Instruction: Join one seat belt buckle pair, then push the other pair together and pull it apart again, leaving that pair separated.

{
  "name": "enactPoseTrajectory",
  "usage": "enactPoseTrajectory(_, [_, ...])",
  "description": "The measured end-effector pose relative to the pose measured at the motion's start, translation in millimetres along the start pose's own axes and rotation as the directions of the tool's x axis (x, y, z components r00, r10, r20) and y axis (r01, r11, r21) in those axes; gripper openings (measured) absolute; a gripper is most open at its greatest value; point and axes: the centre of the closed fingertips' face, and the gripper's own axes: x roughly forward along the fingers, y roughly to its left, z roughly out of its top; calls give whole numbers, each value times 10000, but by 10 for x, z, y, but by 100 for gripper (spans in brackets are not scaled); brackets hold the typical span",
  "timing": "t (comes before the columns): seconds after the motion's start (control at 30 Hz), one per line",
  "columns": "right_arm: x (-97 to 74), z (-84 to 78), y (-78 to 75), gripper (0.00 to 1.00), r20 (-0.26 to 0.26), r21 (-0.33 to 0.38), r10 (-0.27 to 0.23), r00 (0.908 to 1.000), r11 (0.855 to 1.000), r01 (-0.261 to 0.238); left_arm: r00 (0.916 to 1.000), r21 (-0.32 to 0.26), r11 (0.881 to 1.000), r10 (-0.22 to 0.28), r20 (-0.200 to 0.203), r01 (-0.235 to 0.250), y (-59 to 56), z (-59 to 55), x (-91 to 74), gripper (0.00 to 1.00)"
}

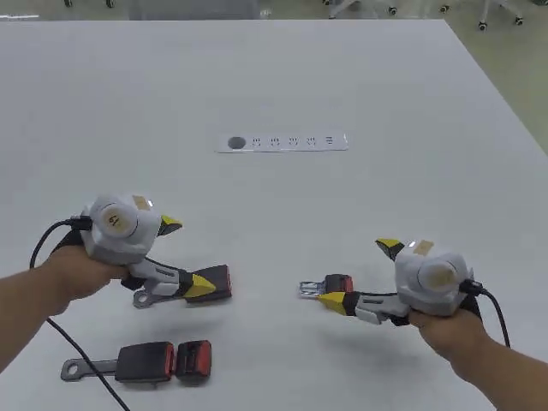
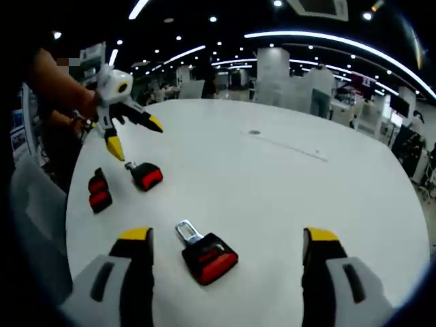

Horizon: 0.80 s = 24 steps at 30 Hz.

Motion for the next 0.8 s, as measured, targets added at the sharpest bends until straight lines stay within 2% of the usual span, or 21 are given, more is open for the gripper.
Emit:
enactPoseTrajectory(0.07, [-50, 35, 1, 92, 125, -23, -259, 9996, 9997, 259, 9988, -227, 9991, 364, 336, -356, 18, 1, -111, 86])
enactPoseTrajectory(0.23, [-153, 126, 102, 97, 405, 60, -449, 9982, 9990, 447, 9945, -476, 9951, 897, 540, -872, 0, -89, -376, 88])
enactPoseTrajectory(0.27, [-174, 140, 122, 97, 449, -5, -524, 9976, 9986, 525, 9887, -799, 9901, 1220, 873, -1151, 21, -74, -445, 90])
enactPoseTrajectory(0.33, [-199, 158, 160, 97, 510, -29, -529, 9973, 9986, 531, 9826, -1288, 9823, 1501, 1091, -1358, 21, -103, -554, 95])
enactPoseTrajectory(0.37, [-210, 165, 178, 98, 549, -48, -510, 9972, 9987, 513, 9788, -1351, 9796, 1656, 1208, -1491, 22, -111, -600, 96])
enactPoseTrajectory(0.47, [-261, 191, 282, 100, 643, -250, -393, 9972, 9988, 410, 9722, -1434, 9755, 1868, 1409, -1667, -42, -177, -751, 97])
enactPoseTrajectory(0.53, [-299, 193, 379, 100, 669, -507, -169, 9976, 9985, 203, 9715, -1471, 9749, 1883, 1439, -1672, -98, -242, -828, 98])
enactPoseTrajectory(0.63, [-365, 183, 492, 100, 719, -869, 40, 9974, 9962, 22, 9628, -1606, 9726, 1969, 1849, -1680, -169, -262, -946, 99])
enactPoseTrajectory(0.73, [-435, 175, 567, 100, 741, -990, 121, 9972, 9951, -47, 9619, -1614, 9731, 1946, 1921, -1646, -242, -303, -1030, 100])
enactPoseTrajectory(0.8, [-480, 171, 601, 100, 777, -1080, 131, 9969, 9941, -47, 9584, -1503, 9741, 1981, 2056, -1691, -321, -317, -1117, 100])
